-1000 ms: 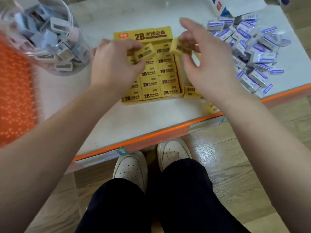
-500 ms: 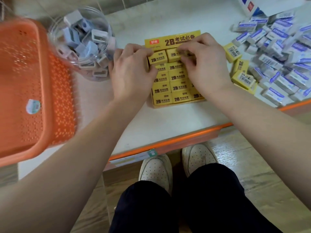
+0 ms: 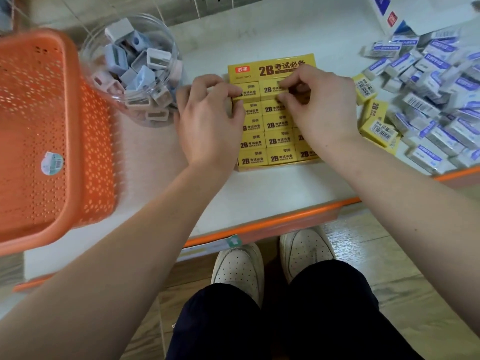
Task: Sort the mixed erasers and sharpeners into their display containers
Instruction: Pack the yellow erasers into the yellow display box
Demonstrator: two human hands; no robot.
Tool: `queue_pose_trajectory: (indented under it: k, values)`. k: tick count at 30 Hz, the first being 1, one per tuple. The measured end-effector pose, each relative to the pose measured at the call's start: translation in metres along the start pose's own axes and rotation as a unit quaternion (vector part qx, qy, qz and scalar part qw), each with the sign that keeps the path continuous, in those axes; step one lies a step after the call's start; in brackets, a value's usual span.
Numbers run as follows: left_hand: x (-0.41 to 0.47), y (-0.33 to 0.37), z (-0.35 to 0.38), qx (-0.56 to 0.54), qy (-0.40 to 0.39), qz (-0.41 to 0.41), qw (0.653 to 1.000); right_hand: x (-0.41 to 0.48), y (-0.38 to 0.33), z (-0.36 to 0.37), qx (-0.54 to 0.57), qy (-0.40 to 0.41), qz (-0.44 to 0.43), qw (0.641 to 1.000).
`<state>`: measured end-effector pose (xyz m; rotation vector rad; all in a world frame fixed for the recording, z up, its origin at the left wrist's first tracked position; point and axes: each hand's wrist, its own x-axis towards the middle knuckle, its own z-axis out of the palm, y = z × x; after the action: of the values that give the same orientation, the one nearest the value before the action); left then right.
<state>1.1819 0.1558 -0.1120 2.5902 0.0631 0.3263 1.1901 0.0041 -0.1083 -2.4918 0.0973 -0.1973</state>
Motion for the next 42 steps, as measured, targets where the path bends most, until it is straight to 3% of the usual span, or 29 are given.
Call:
queue_pose_trajectory:
  k: [5,13,15,19,22,24,26,32,38,42]
  values:
    - [0.004,0.012,0.007,0.046,-0.037,0.157,0.986,0.000,0.006,-0.004,-0.019,0.007,-0.004,1.000]
    - [0.001,0.012,0.017,0.007,-0.021,0.119,0.993,0.001,0.004,0.004,-0.003,0.008,-0.059,0.998]
    - [0.000,0.011,0.016,0.015,-0.020,0.124,0.992,-0.004,0.001,-0.001,0.042,0.036,-0.072,0.996]
    - [-0.001,0.012,0.014,0.021,-0.017,0.126,0.992,-0.006,0.019,-0.029,0.071,0.126,-0.002,0.989]
    - [-0.001,0.013,0.013,0.019,-0.011,0.126,0.992,0.003,0.045,-0.049,-0.051,0.028,0.039,0.998]
    - [-0.001,0.012,0.013,0.012,-0.007,0.122,0.992,0.007,0.056,-0.051,-0.122,-0.065,0.028,0.990]
    - [-0.002,0.012,0.013,0.002,-0.006,0.118,0.993,0.009,0.057,-0.048,-0.153,-0.092,-0.001,0.984]
    - [-0.002,0.010,0.013,-0.017,-0.001,0.119,0.993,0.009,0.048,-0.044,-0.170,-0.051,0.029,0.984]
    - [-0.005,0.009,0.014,-0.039,-0.010,0.115,0.992,-0.009,0.025,-0.041,-0.052,0.032,-0.019,0.998]
    - [-0.007,0.010,0.014,-0.044,-0.013,0.121,0.992,-0.013,0.008,-0.028,-0.018,-0.009,-0.078,0.997]
